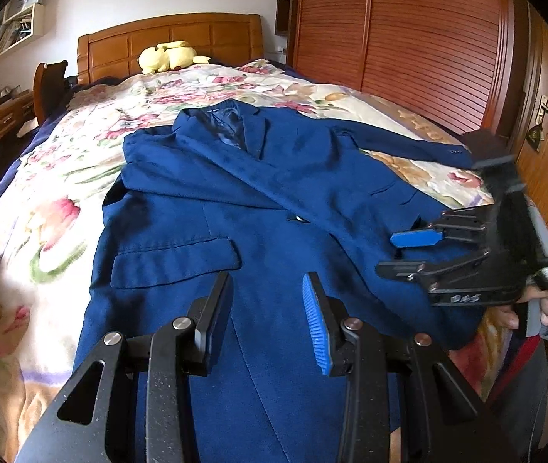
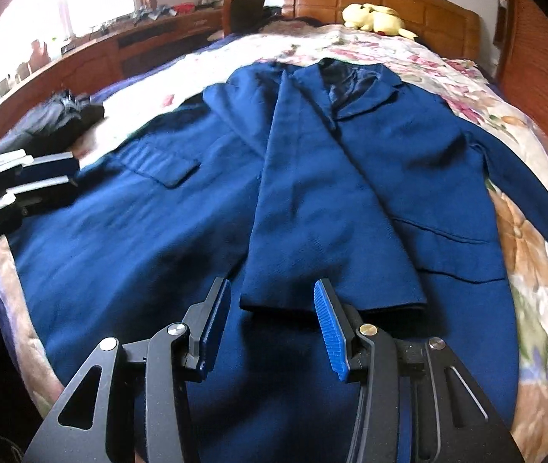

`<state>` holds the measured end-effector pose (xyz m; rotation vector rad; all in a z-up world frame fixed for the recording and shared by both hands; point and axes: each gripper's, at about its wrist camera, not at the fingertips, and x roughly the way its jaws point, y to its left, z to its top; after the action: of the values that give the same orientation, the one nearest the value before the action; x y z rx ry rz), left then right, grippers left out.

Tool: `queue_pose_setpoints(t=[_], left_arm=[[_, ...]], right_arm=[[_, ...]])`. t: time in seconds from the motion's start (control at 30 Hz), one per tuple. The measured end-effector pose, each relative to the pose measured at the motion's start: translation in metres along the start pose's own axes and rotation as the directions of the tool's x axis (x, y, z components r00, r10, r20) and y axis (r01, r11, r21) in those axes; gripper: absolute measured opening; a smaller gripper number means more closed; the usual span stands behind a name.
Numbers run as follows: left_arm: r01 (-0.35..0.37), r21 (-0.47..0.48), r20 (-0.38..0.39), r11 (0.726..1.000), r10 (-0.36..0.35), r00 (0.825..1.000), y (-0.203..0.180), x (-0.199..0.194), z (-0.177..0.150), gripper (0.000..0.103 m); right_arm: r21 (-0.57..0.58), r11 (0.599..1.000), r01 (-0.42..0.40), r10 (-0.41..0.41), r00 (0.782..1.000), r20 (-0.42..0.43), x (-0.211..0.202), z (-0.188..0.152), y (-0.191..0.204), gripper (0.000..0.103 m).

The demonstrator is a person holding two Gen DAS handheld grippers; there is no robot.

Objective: Fold large clothes
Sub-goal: 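Grasp the other sleeve's buttoned cuff with the right tool and lift it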

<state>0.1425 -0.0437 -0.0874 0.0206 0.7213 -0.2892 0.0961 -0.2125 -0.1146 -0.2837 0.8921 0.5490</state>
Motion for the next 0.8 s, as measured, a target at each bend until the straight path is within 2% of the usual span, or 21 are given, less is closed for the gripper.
queue_pose_setpoints(t=[0.07, 0.1, 0.17, 0.23, 0.47, 0.63, 0.73, 0.8], left_arm=[[0.003, -0.002, -0.001, 1.000, -0.003, 1.000, 0.000, 0.000, 0.000, 0.038], [0.004, -0.003, -0.002, 1.000, -0.004, 1.000, 0.001, 0.001, 0.000, 0.038], [0.003, -0.005, -0.008, 1.000, -0.003, 1.000, 0.002, 0.003, -0.001, 0.038], [0.006, -0.008, -0.010, 1.000, -0.006, 1.000, 0.002, 0.003, -0.001, 0.038], [0.020, -0.011, 0.007, 1.000, -0.020, 1.000, 0.001, -0.003, -0.001, 0.038], [0.023, -0.012, 0.009, 1.000, -0.023, 1.000, 0.002, -0.004, 0.000, 0.038], [0.025, -0.013, 0.011, 1.000, -0.025, 1.000, 0.002, -0.005, 0.000, 0.038], [0.027, -0.012, 0.013, 1.000, -0.027, 1.000, 0.002, -0.006, -0.001, 0.038]], right_arm=[[-0.015, 1.000, 0.018, -0.018, 1.000, -0.018, 0.008, 0.001, -0.001, 0.046], [-0.012, 1.000, 0.006, -0.006, 1.000, -0.011, 0.008, 0.002, -0.004, 0.041], [-0.005, 1.000, -0.012, 0.012, 1.000, -0.001, 0.006, 0.006, -0.010, 0.020], [0.002, 1.000, -0.007, 0.007, 1.000, 0.028, -0.002, 0.013, -0.019, 0.008], [0.078, 0.992, 0.099, -0.106, 0.990, 0.092, -0.024, 0.046, -0.067, 0.005], [0.114, 0.975, 0.188, -0.197, 0.978, 0.071, -0.023, 0.064, -0.094, 0.005], [0.144, 0.952, 0.271, -0.280, 0.959, 0.048, -0.019, 0.072, -0.110, 0.005], [0.161, 0.943, 0.292, -0.302, 0.952, 0.042, -0.017, 0.077, -0.110, 0.006]])
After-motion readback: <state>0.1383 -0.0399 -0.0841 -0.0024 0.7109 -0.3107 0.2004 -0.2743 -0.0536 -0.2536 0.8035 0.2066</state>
